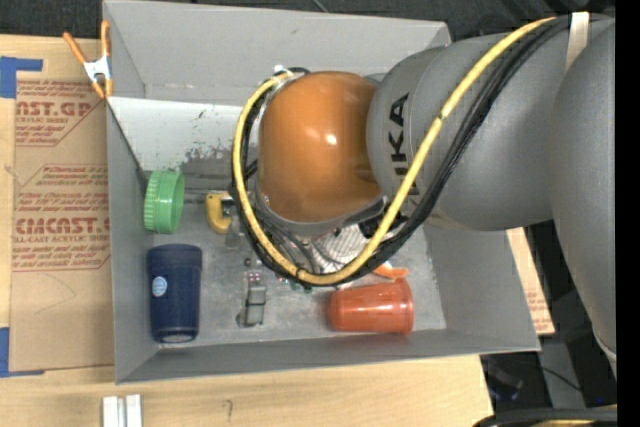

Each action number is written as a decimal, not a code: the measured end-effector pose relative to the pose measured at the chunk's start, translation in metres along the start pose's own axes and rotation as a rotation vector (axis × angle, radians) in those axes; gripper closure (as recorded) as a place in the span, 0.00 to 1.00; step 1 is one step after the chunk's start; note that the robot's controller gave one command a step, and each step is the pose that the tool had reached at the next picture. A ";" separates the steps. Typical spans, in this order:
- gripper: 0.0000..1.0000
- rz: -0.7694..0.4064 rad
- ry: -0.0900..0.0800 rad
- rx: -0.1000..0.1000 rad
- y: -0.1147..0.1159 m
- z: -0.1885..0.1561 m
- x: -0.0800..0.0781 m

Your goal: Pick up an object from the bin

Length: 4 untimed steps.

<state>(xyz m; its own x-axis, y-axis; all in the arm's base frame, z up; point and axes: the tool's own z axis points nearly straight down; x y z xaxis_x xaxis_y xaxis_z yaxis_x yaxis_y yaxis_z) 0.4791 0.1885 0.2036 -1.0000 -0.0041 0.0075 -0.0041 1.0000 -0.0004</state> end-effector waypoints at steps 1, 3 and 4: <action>0.00 0.002 -0.008 -0.002 -0.001 -0.005 -0.002; 0.00 0.046 -0.005 0.002 -0.091 0.056 -0.045; 0.00 -0.048 -0.011 -0.001 -0.094 0.080 -0.053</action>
Offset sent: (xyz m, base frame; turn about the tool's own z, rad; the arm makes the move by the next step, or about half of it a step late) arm 0.0581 -0.0965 -0.0658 0.0025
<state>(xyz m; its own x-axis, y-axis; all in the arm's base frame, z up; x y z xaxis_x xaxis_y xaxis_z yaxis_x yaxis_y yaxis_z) 0.5317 0.0945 0.1231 -0.9987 -0.0518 -0.0031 -0.0518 0.9987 0.0004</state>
